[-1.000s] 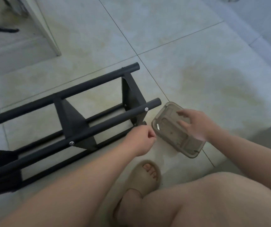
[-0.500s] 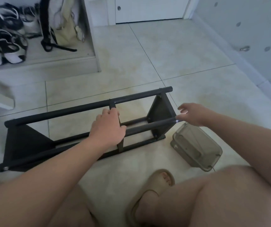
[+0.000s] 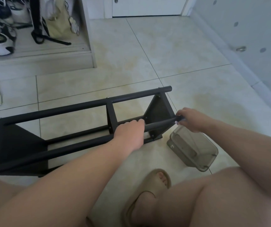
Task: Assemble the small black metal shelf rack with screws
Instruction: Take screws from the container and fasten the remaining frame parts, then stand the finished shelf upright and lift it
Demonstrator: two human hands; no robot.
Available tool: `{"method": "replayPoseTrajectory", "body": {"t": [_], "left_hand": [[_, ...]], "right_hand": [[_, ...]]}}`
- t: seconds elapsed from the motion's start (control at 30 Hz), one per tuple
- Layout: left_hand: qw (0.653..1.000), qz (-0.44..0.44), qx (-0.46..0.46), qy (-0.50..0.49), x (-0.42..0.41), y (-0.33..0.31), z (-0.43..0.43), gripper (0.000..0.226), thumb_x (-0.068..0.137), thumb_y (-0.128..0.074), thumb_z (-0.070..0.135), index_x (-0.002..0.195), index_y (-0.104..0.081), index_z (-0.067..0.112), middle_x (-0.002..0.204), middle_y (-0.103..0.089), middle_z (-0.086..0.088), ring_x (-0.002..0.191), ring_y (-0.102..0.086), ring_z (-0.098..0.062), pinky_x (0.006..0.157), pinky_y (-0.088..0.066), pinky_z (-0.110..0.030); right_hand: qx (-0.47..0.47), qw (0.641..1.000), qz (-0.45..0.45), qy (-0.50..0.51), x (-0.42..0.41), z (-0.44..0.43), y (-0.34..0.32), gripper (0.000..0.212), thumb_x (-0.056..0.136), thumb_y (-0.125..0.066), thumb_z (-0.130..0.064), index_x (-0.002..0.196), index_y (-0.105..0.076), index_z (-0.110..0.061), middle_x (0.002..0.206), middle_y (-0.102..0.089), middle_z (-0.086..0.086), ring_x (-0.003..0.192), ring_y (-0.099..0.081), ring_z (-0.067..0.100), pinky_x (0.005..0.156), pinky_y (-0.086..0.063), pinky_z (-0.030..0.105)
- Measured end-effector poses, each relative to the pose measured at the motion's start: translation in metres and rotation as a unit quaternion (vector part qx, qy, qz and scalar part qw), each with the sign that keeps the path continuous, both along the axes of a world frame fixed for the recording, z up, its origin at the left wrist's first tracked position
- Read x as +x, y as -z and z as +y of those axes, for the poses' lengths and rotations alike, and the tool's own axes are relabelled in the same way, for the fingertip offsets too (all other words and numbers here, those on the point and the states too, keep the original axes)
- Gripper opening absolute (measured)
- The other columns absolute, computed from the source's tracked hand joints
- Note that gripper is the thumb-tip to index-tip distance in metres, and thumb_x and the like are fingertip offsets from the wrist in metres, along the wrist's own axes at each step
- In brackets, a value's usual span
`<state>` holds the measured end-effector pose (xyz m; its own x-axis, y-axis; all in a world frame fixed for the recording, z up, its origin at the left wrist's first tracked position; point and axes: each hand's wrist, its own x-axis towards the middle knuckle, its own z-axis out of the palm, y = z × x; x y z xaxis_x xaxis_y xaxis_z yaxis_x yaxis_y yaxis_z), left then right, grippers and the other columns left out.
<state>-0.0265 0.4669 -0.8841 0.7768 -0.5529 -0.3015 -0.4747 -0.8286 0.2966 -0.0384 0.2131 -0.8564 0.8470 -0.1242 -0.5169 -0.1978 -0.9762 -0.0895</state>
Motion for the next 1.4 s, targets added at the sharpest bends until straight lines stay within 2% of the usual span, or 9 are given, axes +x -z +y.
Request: {"method": "replayPoseTrajectory", "body": {"t": [0.2, 0.37, 0.5, 0.63, 0.77, 0.97, 1.13, 1.3, 1.4], "left_hand": [[0.999, -0.030, 0.001, -0.032, 0.013, 0.008, -0.005, 0.033, 0.100, -0.043, 0.057, 0.098, -0.040, 0.024, 0.080, -0.051, 0.007, 0.076, -0.058, -0.024, 0.060, -0.039, -0.034], [0.995, -0.070, -0.056, -0.042, 0.037, -0.015, 0.006, 0.029, 0.100, -0.045, 0.056, 0.096, -0.042, 0.027, 0.073, -0.048, 0.010, 0.060, -0.047, -0.007, 0.048, -0.028, -0.024], [0.991, -0.077, -0.096, -0.051, 0.057, -0.043, 0.013, 0.027, 0.101, -0.045, 0.053, 0.098, -0.045, 0.027, 0.076, -0.054, 0.008, 0.064, -0.053, -0.009, 0.053, -0.035, -0.025], [0.982, -0.071, -0.157, -0.080, 0.071, -0.071, 0.024, 0.029, 0.100, -0.046, 0.054, 0.084, -0.044, 0.029, 0.072, -0.053, 0.010, 0.062, -0.052, -0.007, 0.053, -0.033, -0.025], [0.962, -0.074, -0.229, -0.125, 0.078, -0.095, 0.039, 0.034, 0.099, -0.048, 0.055, 0.075, -0.042, 0.032, 0.068, -0.052, 0.011, 0.062, -0.052, -0.006, 0.052, -0.032, -0.023], [0.913, -0.068, -0.342, -0.213, 0.089, -0.132, 0.070, 0.041, 0.091, -0.056, 0.060, 0.066, -0.046, 0.029, 0.058, -0.045, 0.012, 0.057, -0.049, -0.010, 0.053, -0.031, -0.029], [0.861, -0.075, -0.421, -0.276, 0.093, -0.151, 0.095, 0.042, 0.082, -0.063, 0.066, 0.077, -0.064, 0.025, 0.065, -0.057, 0.009, 0.068, -0.057, -0.014, 0.058, -0.038, -0.030], [0.800, -0.068, -0.479, -0.354, 0.093, -0.155, 0.103, 0.043, 0.083, -0.071, 0.055, 0.060, -0.050, 0.026, 0.046, -0.046, 0.024, 0.061, -0.046, -0.011, 0.057, -0.030, -0.028], [0.763, -0.058, -0.515, -0.387, 0.100, -0.155, 0.110, 0.045, 0.083, -0.074, 0.052, 0.047, -0.055, 0.032, 0.041, -0.043, 0.023, 0.059, -0.042, -0.013, 0.056, -0.028, -0.029]], "right_hand": [[0.091, 0.992, -0.090, 0.001, -0.003, -0.010, -0.004, 0.023, 0.099, -0.063, -0.020, 0.122, -0.062, -0.013, 0.111, -0.050, -0.003, 0.102, -0.054, 0.021, 0.091, -0.041, 0.032], [0.183, 0.949, -0.237, 0.095, 0.007, -0.005, -0.026, 0.029, 0.091, -0.075, -0.019, 0.118, -0.067, -0.012, 0.108, -0.058, -0.003, 0.102, -0.060, 0.022, 0.097, -0.047, 0.034], [0.238, 0.903, -0.330, 0.139, 0.016, 0.005, -0.047, 0.044, 0.093, -0.073, -0.020, 0.135, -0.060, -0.020, 0.121, -0.057, -0.011, 0.111, -0.060, 0.015, 0.105, -0.048, 0.035], [0.276, 0.895, -0.326, 0.126, 0.022, 0.016, -0.072, 0.072, 0.098, -0.067, -0.027, 0.154, -0.027, -0.046, 0.140, -0.044, -0.024, 0.121, -0.051, 0.002, 0.104, -0.042, 0.029], [0.251, 0.896, -0.340, 0.135, 0.027, 0.021, -0.095, 0.068, 0.098, -0.065, -0.033, 0.156, -0.028, -0.037, 0.154, -0.042, -0.018, 0.137, -0.046, 0.009, 0.109, -0.039, 0.032], [0.187, 0.909, -0.331, 0.171, 0.025, 0.018, -0.117, 0.063, 0.098, -0.063, -0.038, 0.155, -0.036, -0.034, 0.156, -0.045, -0.005, 0.142, -0.042, 0.019, 0.104, -0.036, 0.032], [0.187, 0.903, -0.329, 0.202, 0.029, 0.028, -0.120, 0.065, 0.098, -0.064, -0.038, 0.155, -0.034, -0.033, 0.154, -0.046, 0.005, 0.136, -0.047, 0.026, 0.097, -0.042, 0.034], [0.188, 0.889, -0.348, 0.232, 0.035, 0.039, -0.114, 0.076, 0.100, -0.062, -0.035, 0.161, -0.019, -0.026, 0.167, -0.021, -0.003, 0.145, -0.039, 0.026, 0.114, -0.038, 0.043], [0.255, 0.869, -0.329, 0.268, 0.040, 0.041, -0.108, 0.068, 0.100, -0.062, -0.034, 0.158, -0.027, -0.026, 0.150, -0.050, -0.004, 0.125, -0.056, 0.022, 0.097, -0.047, 0.040]]}}
